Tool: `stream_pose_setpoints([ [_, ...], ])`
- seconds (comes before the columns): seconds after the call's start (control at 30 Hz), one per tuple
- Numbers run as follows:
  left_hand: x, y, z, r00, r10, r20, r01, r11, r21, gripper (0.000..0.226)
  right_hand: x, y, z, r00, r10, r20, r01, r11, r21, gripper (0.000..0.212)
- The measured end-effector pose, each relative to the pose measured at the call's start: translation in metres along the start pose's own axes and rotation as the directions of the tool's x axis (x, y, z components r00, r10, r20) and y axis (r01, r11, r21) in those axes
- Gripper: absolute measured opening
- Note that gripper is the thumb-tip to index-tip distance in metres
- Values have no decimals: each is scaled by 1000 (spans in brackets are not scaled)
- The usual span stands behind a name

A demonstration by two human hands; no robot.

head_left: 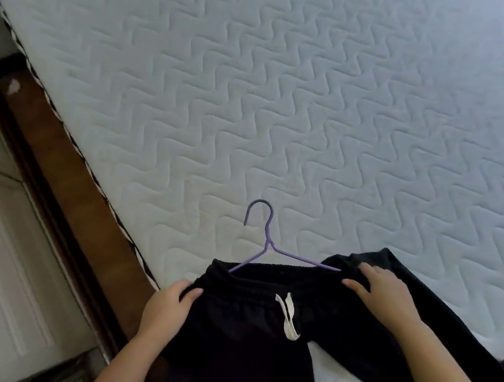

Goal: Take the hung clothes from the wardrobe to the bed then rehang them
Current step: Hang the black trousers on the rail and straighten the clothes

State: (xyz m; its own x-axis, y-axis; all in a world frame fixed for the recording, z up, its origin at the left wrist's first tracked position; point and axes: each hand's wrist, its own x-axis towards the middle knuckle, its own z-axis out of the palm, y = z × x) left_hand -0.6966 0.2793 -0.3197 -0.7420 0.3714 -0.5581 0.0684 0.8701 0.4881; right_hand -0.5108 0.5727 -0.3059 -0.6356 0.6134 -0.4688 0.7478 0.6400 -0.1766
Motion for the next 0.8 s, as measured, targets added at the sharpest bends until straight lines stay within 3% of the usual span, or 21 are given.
stream_pose_setpoints([
  [0.07, -29, 15, -4, 998, 53, -25, -53, 998, 27, 28, -33, 10, -14, 999, -35, -14, 36, 998, 46, 28],
  [0.23, -93, 54, -22, 971, 217, -102, -214, 976, 37, 19, -101, 31, -67, 993, -53, -106, 65, 992, 111, 33],
  [0.47, -164, 137, -58, 858, 464, -220, -486, 873, -52, 22, -189, 49, -171, 935, -58, -350, 101, 989, 107, 36],
  [0.6, -191, 179, -78, 801, 548, -241, -584, 804, -111, 22, -235, 62, -224, 914, -53, -401, 99, 990, 97, 32],
  [0.77, -210, 237, -122, 658, 688, -305, -731, 681, -39, 19, -283, 78, -274, 906, -92, -412, 175, 970, 168, 1],
  [0.8, -213, 248, -134, 619, 717, -319, -757, 653, -1, 18, -290, 77, -284, 894, -97, -437, 191, 966, 176, 7],
])
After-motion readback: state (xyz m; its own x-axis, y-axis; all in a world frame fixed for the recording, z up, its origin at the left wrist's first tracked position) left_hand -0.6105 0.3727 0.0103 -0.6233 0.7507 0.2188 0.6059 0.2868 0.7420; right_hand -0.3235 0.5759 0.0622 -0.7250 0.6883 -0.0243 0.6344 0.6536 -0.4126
